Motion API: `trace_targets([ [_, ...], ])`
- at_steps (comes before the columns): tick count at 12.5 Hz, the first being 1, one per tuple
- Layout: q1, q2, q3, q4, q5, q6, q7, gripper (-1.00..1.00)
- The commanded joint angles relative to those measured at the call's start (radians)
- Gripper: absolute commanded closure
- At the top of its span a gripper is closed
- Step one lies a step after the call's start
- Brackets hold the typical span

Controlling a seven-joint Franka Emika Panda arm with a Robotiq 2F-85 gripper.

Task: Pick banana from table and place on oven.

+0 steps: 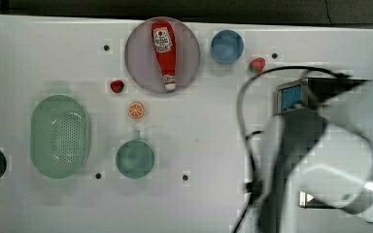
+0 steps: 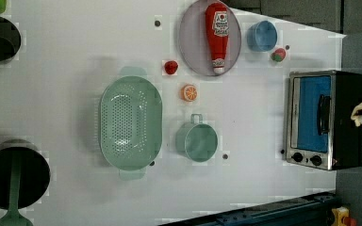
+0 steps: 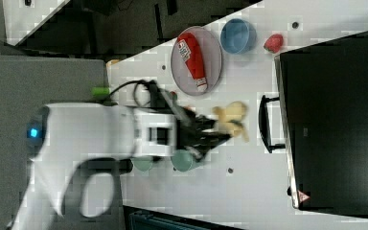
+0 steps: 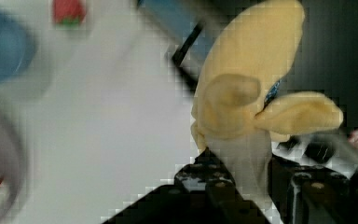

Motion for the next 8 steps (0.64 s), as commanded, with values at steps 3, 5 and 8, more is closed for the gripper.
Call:
trace_targets([
  [3,-0.023,0.079,-0.137,0.015,0.004,0.169,-0.381,0.47],
  [5,-0.026,0.125,-0.168,0.015,0.015,0.202,-0.437,0.47],
  [8,-0.028,0.158,-0.179,0.015,0.049,0.209,-0.439,0.41],
])
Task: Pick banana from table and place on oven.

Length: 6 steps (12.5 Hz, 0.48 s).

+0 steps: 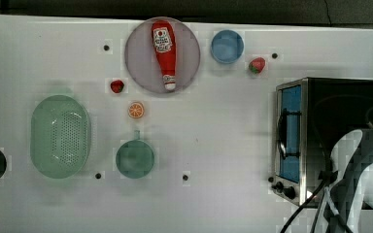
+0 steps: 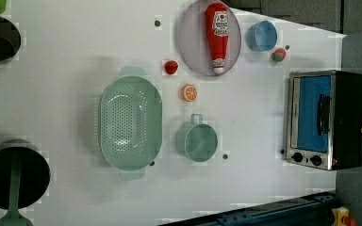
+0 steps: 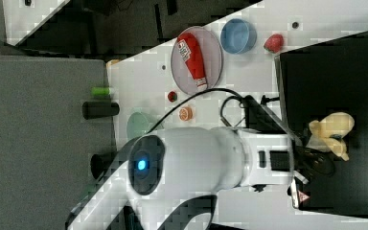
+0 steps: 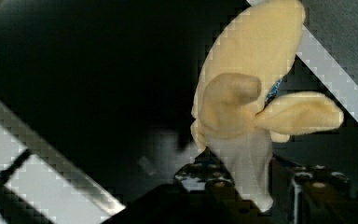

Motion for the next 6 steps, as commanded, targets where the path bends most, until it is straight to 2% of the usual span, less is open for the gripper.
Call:
trace_targets([
  [1,0.026,-0.012,0.042,0.022,0.026,0.012,-0.088,0.21],
  [6,0.025,-0.014,0.044,0.03,0.026,0.015,-0.089,-0.9],
])
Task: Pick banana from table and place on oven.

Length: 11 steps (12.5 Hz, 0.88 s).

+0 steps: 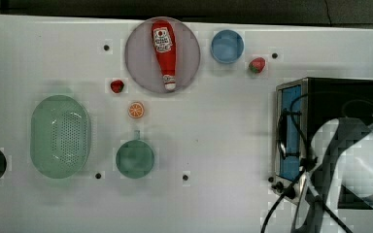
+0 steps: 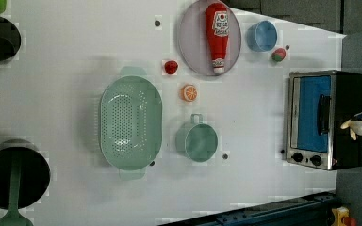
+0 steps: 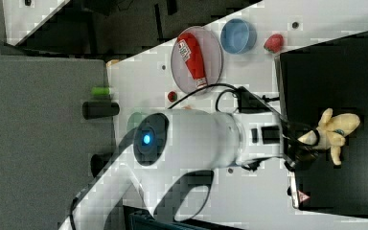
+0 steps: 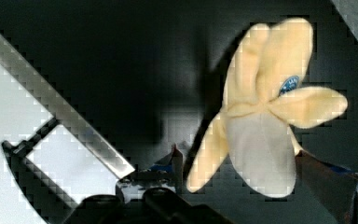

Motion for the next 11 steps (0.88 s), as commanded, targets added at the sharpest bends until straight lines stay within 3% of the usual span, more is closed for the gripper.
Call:
trace_targets([
  [1,0.024,-0.054,-0.018,0.05,0.015,0.016,-0.044,-1.0],
  [4,0.035,-0.106,-0.011,0.121,0.012,-0.025,-0.101,-1.0],
  [7,0.073,-0.203,0.027,0.188,0.012,-0.173,-0.079,-1.0],
  [11,0.123,-0.326,0.188,0.186,0.003,-0.405,0.231,-1.0],
])
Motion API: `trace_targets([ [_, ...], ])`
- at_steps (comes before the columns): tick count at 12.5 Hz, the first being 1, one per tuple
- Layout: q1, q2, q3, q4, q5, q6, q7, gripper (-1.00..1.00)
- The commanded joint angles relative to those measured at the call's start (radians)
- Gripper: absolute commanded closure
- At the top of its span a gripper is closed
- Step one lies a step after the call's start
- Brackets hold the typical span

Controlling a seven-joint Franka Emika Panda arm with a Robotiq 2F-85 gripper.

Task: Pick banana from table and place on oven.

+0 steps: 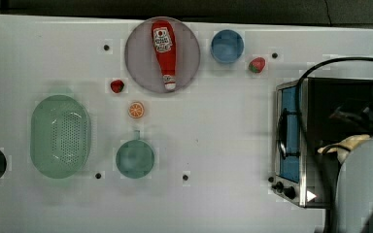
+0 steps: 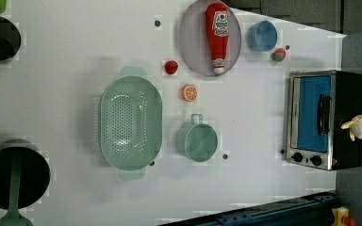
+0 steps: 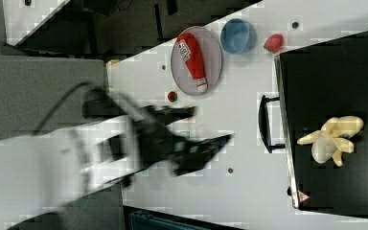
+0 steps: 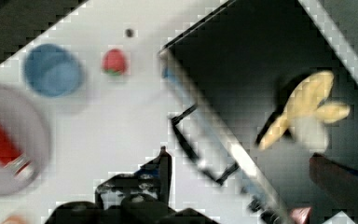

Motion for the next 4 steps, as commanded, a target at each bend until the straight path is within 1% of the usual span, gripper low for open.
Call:
trace_targets([
  [1,0.066,-0.076,0.278,-0.023,-0.014,-0.19,0.553,-1.0],
  [3,0.066,-0.097,0.368,-0.024,-0.02,-0.193,0.689,-1.0],
  [4,0.066,-0.104,0.392,-0.024,-0.021,-0.191,0.697,-1.0],
])
